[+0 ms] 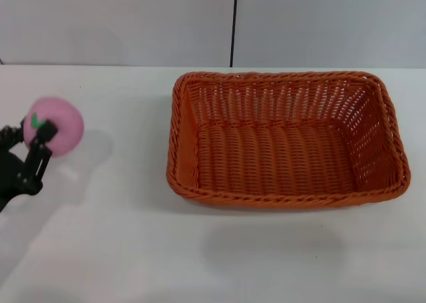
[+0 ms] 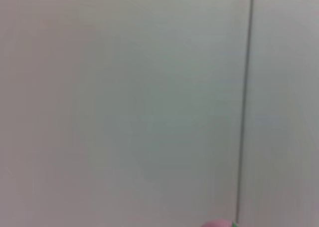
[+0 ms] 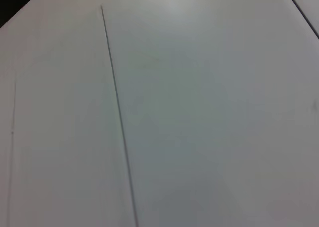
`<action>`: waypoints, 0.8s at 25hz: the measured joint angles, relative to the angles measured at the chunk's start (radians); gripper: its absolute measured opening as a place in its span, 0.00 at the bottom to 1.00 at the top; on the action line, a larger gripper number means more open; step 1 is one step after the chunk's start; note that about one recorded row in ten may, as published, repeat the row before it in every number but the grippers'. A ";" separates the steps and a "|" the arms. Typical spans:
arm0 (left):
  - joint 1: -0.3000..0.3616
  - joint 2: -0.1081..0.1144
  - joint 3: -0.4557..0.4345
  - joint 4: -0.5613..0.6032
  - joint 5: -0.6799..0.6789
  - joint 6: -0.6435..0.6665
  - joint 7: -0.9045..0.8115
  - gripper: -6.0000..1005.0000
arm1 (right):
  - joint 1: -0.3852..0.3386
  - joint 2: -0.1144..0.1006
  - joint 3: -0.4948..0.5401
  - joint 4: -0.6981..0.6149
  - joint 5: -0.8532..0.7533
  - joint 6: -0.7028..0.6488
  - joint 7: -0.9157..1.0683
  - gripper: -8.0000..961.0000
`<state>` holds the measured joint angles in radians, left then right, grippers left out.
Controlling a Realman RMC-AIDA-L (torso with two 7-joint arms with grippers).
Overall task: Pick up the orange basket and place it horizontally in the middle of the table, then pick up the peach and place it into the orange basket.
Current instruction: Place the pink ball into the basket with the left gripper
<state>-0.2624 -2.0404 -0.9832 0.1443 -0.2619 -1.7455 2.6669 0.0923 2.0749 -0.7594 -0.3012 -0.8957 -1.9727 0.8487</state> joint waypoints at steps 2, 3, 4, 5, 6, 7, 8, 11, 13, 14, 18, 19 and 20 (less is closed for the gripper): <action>-0.017 -0.004 0.011 -0.001 0.003 -0.059 -0.002 0.25 | 0.001 0.000 0.048 0.026 0.000 0.002 -0.001 0.51; -0.026 -0.009 0.018 -0.003 0.007 -0.079 -0.003 0.25 | 0.002 0.000 0.084 0.043 0.000 0.005 -0.001 0.51; -0.036 -0.013 0.035 -0.010 0.010 -0.095 -0.003 0.24 | 0.002 0.000 0.121 0.061 0.000 0.007 -0.001 0.51; -0.044 -0.017 0.058 -0.027 0.013 -0.106 -0.003 0.23 | 0.002 0.000 0.164 0.082 0.000 0.010 -0.001 0.51; -0.055 -0.019 0.109 -0.078 0.021 -0.109 -0.003 0.23 | -0.004 -0.001 0.236 0.114 0.000 0.018 -0.001 0.51; -0.059 -0.019 0.129 -0.099 0.023 -0.105 -0.003 0.22 | -0.004 -0.001 0.236 0.114 0.000 0.018 -0.001 0.51; -0.059 -0.019 0.129 -0.099 0.023 -0.105 -0.003 0.22 | -0.011 -0.001 0.259 0.121 0.000 0.023 -0.001 0.51; -0.083 -0.023 0.205 -0.178 0.025 -0.064 -0.004 0.20 | -0.037 -0.001 0.325 0.131 0.000 0.038 -0.001 0.51; -0.101 -0.026 0.256 -0.245 0.025 0.013 -0.004 0.18 | -0.041 -0.001 0.334 0.133 0.000 0.040 -0.001 0.51; -0.107 -0.028 0.271 -0.271 0.025 0.049 -0.004 0.17 | -0.045 -0.001 0.338 0.134 0.000 0.042 -0.001 0.51; -0.134 -0.030 0.346 -0.439 0.027 0.295 0.004 0.22 | -0.054 -0.001 0.343 0.135 0.000 0.056 -0.001 0.51; -0.141 -0.030 0.357 -0.469 0.031 0.348 0.006 0.25 | -0.055 -0.001 0.343 0.135 0.000 0.058 -0.002 0.51; -0.151 -0.031 0.365 -0.495 0.045 0.405 0.007 0.29 | -0.056 -0.001 0.343 0.135 0.000 0.061 -0.002 0.51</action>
<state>-0.4130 -2.0710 -0.6183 -0.3505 -0.2174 -1.3402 2.6735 0.0365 2.0739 -0.4159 -0.1658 -0.8955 -1.9117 0.8471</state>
